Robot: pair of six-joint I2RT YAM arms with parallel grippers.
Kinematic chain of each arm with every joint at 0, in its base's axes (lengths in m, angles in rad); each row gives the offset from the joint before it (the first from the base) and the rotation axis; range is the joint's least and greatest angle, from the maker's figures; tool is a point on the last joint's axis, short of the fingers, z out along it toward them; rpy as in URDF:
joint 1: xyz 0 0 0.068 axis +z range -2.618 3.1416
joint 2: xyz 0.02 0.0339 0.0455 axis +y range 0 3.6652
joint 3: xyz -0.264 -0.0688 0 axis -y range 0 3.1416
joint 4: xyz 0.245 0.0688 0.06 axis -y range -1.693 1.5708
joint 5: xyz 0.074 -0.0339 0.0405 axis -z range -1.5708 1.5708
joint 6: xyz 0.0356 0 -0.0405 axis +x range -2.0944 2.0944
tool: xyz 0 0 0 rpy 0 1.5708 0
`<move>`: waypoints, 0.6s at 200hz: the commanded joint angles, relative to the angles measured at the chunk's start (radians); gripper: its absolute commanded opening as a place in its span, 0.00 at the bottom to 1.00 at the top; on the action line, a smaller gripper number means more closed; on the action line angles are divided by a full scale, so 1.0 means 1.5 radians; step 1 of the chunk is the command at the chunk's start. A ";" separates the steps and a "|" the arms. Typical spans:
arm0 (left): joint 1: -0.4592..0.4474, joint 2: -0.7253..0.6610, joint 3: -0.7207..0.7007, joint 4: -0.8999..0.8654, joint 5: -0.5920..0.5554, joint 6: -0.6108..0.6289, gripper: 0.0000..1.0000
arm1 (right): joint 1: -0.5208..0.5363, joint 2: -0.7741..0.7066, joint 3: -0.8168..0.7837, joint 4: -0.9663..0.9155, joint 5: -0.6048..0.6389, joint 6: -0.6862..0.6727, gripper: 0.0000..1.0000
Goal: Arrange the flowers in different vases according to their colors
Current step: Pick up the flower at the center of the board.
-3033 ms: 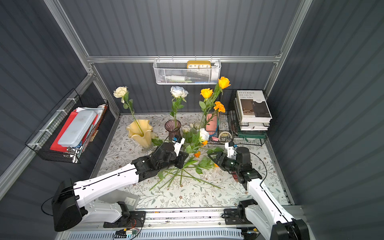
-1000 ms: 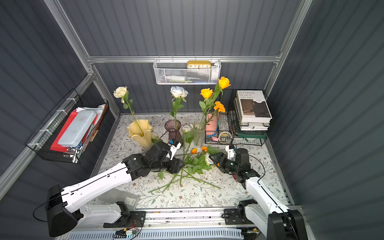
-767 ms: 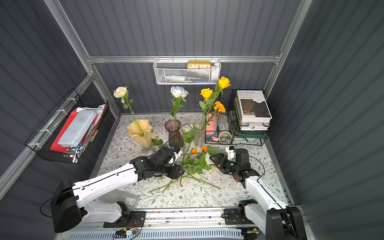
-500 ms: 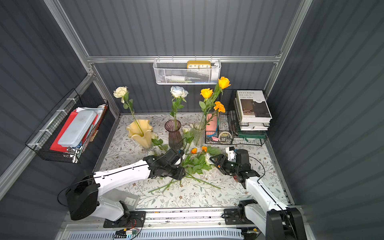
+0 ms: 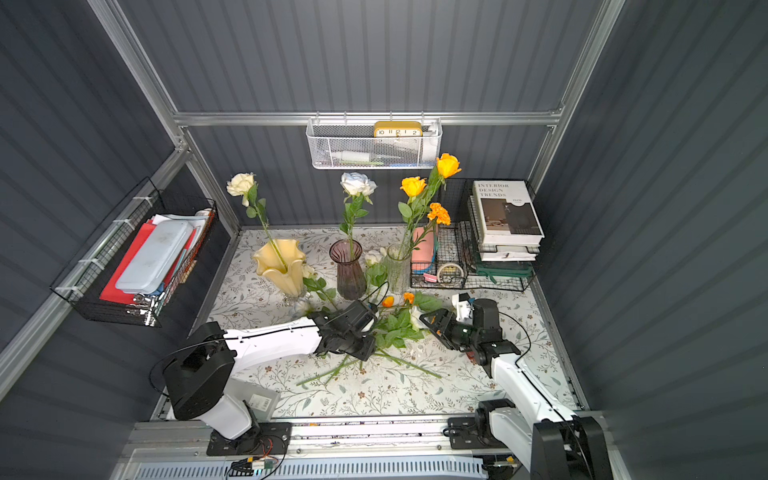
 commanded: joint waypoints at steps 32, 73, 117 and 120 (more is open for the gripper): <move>-0.003 0.027 0.012 0.027 0.006 0.024 0.40 | -0.003 -0.007 -0.012 -0.010 -0.009 -0.013 0.71; -0.004 0.041 0.003 0.036 0.006 0.025 0.39 | -0.003 -0.006 -0.015 -0.009 -0.008 -0.013 0.71; -0.005 0.056 0.000 0.048 0.015 0.028 0.31 | -0.004 -0.008 -0.022 -0.008 -0.007 -0.013 0.71; -0.005 0.057 0.000 0.049 0.015 0.028 0.31 | -0.004 -0.008 -0.022 -0.008 -0.007 -0.013 0.71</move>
